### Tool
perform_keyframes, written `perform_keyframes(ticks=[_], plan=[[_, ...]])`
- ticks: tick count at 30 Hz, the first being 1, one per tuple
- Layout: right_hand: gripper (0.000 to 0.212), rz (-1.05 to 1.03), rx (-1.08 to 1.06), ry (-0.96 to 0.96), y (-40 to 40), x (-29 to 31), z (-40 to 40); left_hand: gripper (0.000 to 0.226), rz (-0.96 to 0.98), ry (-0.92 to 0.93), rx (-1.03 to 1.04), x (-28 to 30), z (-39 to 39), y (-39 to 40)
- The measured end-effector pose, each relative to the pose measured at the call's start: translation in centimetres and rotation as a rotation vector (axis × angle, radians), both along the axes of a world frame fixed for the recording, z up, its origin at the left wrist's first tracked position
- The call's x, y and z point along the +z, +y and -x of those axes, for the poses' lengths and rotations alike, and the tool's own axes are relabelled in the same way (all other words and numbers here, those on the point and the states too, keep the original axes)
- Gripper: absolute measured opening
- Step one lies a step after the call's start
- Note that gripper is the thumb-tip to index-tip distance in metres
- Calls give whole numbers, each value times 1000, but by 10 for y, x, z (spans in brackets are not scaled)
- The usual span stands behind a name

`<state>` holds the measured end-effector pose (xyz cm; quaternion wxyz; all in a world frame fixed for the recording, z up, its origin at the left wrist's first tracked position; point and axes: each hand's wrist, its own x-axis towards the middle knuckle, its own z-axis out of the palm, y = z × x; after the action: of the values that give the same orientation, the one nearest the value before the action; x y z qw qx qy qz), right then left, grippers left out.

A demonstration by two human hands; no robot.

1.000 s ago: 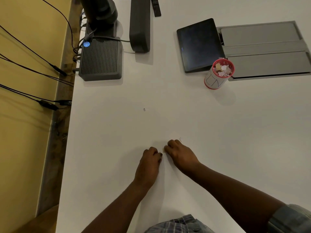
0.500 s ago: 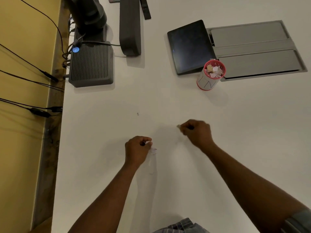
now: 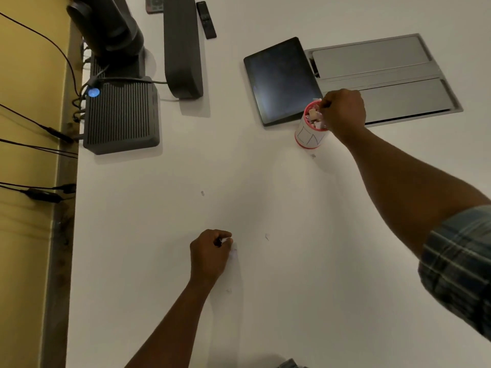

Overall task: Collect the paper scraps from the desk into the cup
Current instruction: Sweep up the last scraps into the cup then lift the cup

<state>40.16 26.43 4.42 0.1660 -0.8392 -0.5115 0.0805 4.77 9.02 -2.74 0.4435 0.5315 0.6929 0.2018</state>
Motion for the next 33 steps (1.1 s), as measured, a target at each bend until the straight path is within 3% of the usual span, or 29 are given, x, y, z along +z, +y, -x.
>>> perform_keyframes(ticks=[3,7,11,15,18,23,26,29,33], plan=[[31,163,13,-104,13,-11,3,18,-2,24,-12,3,1,0],[25,307,-21,-80,28,-14,11,15,-14,47,-29,6,4,2],[27,491,151,-201,33,-12,11,17,-27,45,-30,12,1,8],[35,539,283,-247,34,2,7,13,-60,26,-47,21,-8,16],[39,467,248,-254,21,14,7,11,-82,-16,-88,31,-23,25],[21,-117,164,-8,-25,16,2,9,-111,-102,-198,54,-65,51],[19,-294,-40,145,-58,-3,5,10,-173,-135,-247,68,-98,81],[20,-288,-155,252,-91,-31,15,12,-248,-129,-290,80,-139,116],[27,-75,-105,279,-112,-63,29,15,-398,-100,-346,91,-198,159]])
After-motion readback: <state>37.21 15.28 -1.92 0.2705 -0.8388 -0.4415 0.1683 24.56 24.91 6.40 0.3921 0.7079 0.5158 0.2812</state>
